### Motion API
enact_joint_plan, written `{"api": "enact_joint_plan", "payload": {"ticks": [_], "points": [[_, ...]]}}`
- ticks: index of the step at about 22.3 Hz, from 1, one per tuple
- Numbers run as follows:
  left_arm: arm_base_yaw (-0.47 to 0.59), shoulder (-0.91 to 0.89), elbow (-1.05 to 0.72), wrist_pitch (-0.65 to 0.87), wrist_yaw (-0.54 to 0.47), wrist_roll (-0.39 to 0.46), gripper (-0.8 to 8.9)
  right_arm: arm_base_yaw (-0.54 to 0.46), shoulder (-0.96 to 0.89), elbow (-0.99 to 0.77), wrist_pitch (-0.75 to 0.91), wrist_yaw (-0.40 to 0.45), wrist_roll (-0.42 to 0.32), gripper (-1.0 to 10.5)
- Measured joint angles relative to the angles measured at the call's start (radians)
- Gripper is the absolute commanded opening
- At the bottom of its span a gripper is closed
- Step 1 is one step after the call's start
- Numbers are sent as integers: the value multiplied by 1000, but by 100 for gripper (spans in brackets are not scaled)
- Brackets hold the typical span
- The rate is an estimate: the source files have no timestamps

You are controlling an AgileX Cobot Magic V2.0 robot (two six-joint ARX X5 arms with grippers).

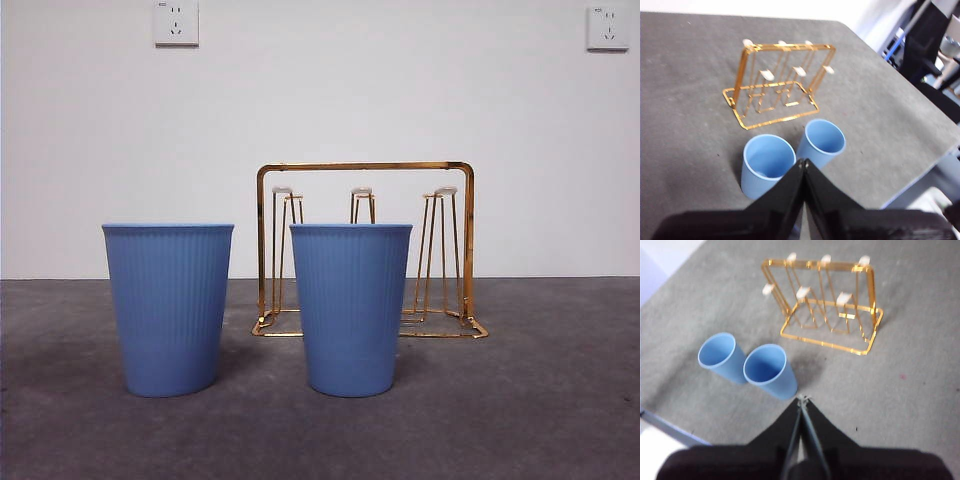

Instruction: Pick up cup 1,put cup 1 in the cup rack,pick up cup 2,put cup 2 in the cup rack

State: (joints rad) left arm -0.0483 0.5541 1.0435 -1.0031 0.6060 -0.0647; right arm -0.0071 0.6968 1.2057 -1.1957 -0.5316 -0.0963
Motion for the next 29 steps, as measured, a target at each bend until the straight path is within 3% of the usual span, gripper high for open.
{"api": "enact_joint_plan", "payload": {"ticks": [8, 10, 11, 12, 13, 19, 25, 27, 29], "points": [[-34, 50, 22, -30, 0, 30, 30, 0, 31, 38, -38, 0, -27, 27], [-34, 53, 22, -30, 0, 31, 295, 0, 31, 39, -37, 0, -28, 225], [-34, 53, 22, -29, 0, 31, 531, 0, 35, 40, -35, 0, -28, 368], [-34, 53, 22, -28, 0, 31, 654, 0, 39, 40, -31, -1, -28, 480], [-34, 53, 22, -23, 0, 29, 686, 0, 46, 40, -30, -13, -27, 549], [-39, 87, 22, 24, 92, 17, 687, 6, 124, 40, 6, -123, -14, 540], [-73, 137, 23, 54, 191, 1, 687, 124, 287, 52, 108, -127, 38, 536], [-73, 155, 23, 54, 216, 0, 687, 202, 377, 53, 162, -83, 74, 535], [-74, 166, 23, 57, 238, -6, 687, 299, 470, 53, 198, 16, 101, 536]]}}
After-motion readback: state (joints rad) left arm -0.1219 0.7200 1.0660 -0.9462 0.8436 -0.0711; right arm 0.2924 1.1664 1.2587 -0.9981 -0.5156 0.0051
